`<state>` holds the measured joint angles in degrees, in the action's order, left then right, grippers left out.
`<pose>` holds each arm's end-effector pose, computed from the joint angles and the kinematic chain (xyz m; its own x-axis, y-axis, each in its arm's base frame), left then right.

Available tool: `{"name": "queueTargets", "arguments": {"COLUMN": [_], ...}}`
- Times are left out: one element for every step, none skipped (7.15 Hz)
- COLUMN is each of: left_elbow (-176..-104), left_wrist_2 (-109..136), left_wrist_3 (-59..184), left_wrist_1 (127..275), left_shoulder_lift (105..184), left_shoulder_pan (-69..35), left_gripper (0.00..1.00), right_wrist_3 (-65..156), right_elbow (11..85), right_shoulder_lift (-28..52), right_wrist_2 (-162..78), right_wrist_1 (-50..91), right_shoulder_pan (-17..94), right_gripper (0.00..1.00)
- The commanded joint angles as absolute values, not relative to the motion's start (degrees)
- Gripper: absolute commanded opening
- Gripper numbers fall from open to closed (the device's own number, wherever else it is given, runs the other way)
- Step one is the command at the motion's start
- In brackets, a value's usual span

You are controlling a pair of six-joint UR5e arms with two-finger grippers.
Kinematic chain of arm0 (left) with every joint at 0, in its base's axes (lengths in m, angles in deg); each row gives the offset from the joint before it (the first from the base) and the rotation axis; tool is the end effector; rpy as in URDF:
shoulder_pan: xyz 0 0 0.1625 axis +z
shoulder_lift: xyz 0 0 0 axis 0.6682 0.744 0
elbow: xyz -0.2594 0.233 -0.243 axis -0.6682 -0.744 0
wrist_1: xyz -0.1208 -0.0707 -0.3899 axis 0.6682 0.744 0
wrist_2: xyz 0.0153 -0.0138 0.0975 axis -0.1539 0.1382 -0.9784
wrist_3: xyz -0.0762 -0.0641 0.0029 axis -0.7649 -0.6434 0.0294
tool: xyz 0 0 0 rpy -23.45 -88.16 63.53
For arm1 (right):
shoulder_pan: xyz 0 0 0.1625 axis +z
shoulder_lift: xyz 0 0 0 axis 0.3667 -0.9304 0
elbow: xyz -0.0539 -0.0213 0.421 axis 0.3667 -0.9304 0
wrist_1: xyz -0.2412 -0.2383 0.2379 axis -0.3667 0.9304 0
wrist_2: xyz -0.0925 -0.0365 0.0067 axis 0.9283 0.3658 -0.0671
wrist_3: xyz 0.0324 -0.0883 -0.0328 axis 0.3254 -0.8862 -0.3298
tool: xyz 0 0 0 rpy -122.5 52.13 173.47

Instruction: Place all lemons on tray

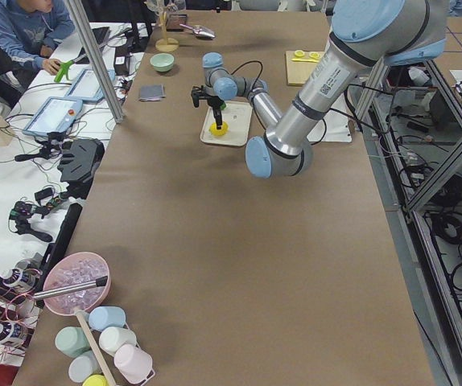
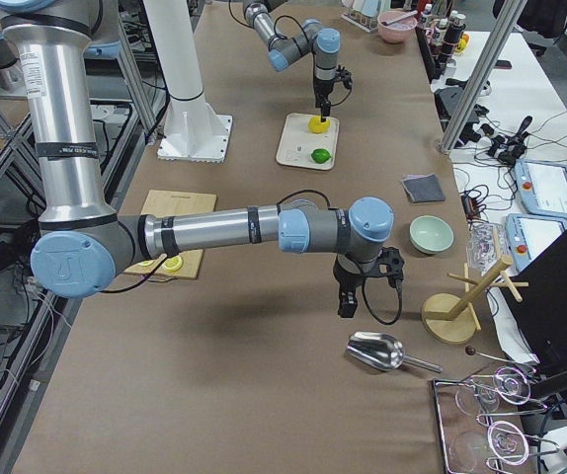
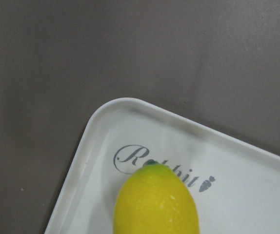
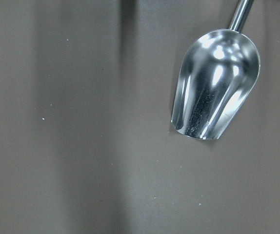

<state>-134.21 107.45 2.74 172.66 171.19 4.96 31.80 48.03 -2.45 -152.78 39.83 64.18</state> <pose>0.5326 -0.5138 0.2002 0.6748 -0.2103 -0.7074 0.1473 0.9776 -0.1501 0.0248 -0.5334 0.5983 0.7245 -0.0318 0.6885 0.0422 0.9991 0.0017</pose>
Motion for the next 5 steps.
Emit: {"name": "queueTargets", "arguments": {"left_elbow": [-139.03,-143.15,-145.54,-145.82,-145.74], "left_wrist_2": [113.00,115.11,117.65,119.07,119.61], "left_wrist_3": [12.37,17.89,23.08,29.66,34.86], "left_wrist_1": [168.25,168.15,168.15,168.15,168.24], "left_shoulder_lift": [167.62,161.85,156.74,153.04,149.52], "left_shoulder_pan": [-1.90,-5.15,-8.49,-12.27,-15.09], "left_gripper": [0.97,0.97,0.97,0.97,0.97], "right_wrist_3": [30.94,31.03,31.03,31.03,30.95], "right_elbow": [48.79,48.79,48.79,48.79,48.79], "right_shoulder_lift": [-3.36,-3.19,-3.36,-3.45,-3.79], "right_wrist_2": [-153.25,-153.25,-153.16,-153.25,-153.34], "right_wrist_1": [39.83,39.91,39.83,39.91,39.92], "right_shoulder_pan": [64.80,64.89,64.80,64.89,64.89], "right_gripper": [1.00,1.00,1.00,1.00,1.00]}}
